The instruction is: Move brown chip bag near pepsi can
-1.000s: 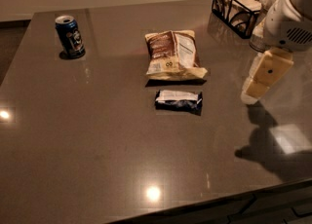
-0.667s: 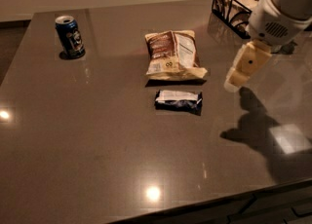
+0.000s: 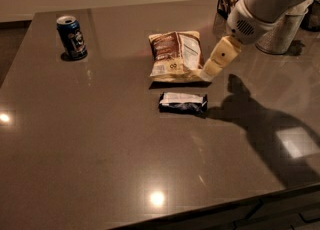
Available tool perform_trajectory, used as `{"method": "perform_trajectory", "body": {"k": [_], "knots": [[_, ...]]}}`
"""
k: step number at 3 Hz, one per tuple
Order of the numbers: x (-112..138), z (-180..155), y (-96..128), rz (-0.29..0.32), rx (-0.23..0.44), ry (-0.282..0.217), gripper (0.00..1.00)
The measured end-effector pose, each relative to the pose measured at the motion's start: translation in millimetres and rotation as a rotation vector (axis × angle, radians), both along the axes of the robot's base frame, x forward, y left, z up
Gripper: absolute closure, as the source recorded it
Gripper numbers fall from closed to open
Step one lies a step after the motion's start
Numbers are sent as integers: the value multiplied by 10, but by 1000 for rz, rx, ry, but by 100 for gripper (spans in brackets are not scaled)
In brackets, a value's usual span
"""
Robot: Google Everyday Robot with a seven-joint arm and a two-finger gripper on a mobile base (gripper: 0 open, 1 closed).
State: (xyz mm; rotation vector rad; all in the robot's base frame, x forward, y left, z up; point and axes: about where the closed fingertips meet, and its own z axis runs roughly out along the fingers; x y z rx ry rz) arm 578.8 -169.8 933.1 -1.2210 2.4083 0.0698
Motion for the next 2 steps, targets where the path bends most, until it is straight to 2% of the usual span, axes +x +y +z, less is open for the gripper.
{"method": "perform_trajectory", "body": {"k": [2], "knots": [[404, -339, 501, -47, 88, 6, 0]]}}
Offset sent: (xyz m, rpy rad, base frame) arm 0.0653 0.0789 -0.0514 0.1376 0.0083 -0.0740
